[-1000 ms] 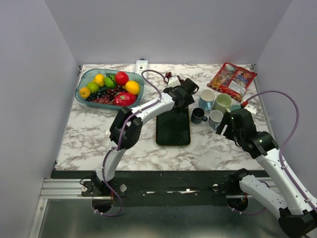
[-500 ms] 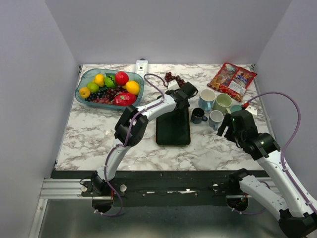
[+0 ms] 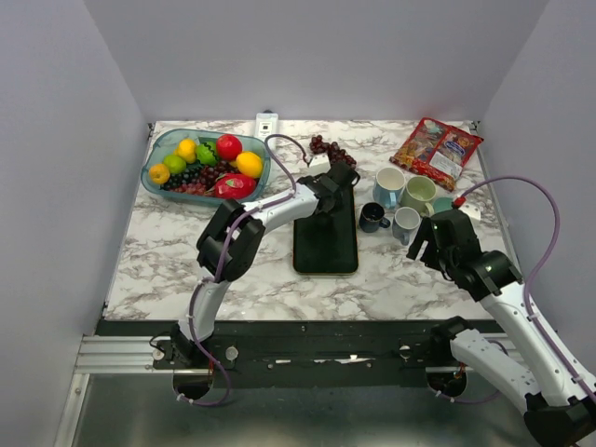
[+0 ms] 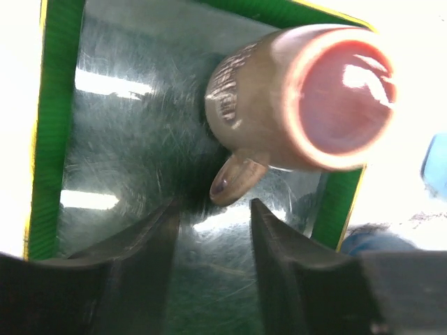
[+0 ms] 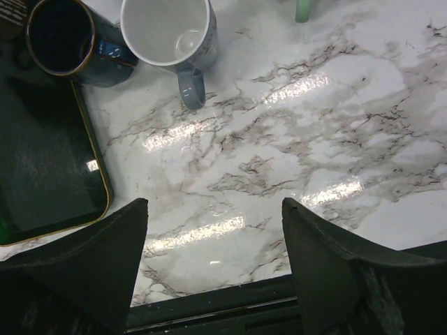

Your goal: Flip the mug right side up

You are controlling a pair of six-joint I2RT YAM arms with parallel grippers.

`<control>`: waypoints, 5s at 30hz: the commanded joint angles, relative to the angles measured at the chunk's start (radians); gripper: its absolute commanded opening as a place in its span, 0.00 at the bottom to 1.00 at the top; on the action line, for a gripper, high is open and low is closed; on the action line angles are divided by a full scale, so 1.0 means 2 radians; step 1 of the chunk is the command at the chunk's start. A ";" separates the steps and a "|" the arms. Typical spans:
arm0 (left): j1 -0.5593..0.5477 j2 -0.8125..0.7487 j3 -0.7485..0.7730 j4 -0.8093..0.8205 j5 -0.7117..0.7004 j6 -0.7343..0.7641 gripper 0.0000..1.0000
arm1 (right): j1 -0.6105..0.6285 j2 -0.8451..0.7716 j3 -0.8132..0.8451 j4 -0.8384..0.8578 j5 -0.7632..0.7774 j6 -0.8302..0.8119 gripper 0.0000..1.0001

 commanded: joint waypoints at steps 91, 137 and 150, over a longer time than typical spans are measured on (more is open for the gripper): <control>0.045 -0.335 -0.099 0.313 0.402 0.073 0.00 | 0.003 0.001 0.102 0.253 -0.361 -0.044 0.84; 0.026 -0.394 -0.213 0.584 0.446 -0.137 0.00 | 0.004 0.091 0.131 0.624 -0.433 0.151 0.38; 0.006 -0.395 -0.226 0.573 0.411 -0.089 0.00 | 0.004 0.110 0.117 0.655 -0.427 0.226 0.34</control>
